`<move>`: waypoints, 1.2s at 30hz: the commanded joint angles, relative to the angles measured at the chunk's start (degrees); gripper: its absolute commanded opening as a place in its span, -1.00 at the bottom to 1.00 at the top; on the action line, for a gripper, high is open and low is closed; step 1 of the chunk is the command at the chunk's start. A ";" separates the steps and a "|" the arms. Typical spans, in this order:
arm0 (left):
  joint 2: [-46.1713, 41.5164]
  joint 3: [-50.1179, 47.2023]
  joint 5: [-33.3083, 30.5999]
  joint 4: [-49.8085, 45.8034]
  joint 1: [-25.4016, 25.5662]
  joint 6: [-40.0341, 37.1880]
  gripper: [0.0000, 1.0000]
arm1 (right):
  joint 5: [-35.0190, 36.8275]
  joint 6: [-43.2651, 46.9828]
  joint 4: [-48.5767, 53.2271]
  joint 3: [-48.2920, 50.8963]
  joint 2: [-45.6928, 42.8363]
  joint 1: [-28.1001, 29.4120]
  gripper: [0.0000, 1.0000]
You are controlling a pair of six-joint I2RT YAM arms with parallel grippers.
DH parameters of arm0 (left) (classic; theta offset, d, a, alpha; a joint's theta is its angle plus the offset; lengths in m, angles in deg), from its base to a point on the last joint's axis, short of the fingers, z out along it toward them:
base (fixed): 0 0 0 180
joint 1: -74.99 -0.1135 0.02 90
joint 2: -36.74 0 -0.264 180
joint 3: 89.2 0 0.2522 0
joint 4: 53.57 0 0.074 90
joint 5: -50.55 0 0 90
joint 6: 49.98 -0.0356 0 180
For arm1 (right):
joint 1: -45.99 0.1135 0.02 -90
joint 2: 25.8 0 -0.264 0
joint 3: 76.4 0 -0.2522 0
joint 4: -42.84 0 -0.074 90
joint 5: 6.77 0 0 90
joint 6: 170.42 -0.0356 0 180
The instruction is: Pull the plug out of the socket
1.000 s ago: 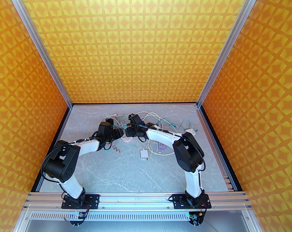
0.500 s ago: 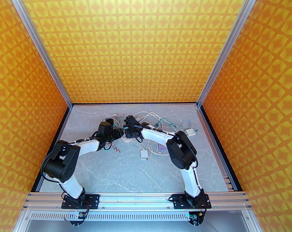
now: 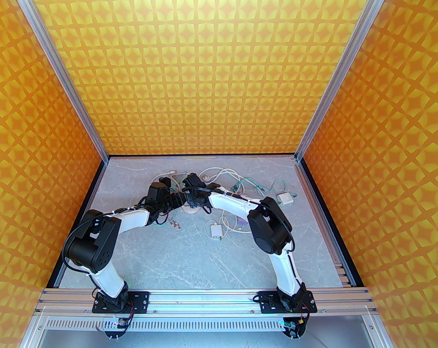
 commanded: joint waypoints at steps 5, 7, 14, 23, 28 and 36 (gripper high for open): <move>3.83 0.52 -1.51 -7.17 -0.11 -0.29 -0.24 | 2.79 1.49 2.17 -3.22 -0.85 1.83 -0.89; 3.83 0.58 -1.49 -7.57 -0.06 -0.40 -0.25 | 0.88 0.57 1.77 -2.64 -1.41 0.86 -0.89; 3.51 1.13 -2.55 -9.24 0.62 -1.72 -0.26 | -10.62 -5.33 -2.98 1.06 -1.55 -3.16 -0.92; 4.61 2.47 -3.70 -11.39 1.58 -3.05 -0.32 | -5.87 -2.98 -0.80 -0.55 -2.28 -1.69 -0.93; 5.15 2.88 -3.75 -11.79 1.72 -3.05 -0.30 | -1.47 -0.25 3.44 -5.74 0.15 1.37 -0.92; 5.66 3.00 -4.23 -12.42 1.84 -3.46 -0.31 | -5.92 -2.48 0.30 -2.04 -2.13 -1.08 -0.94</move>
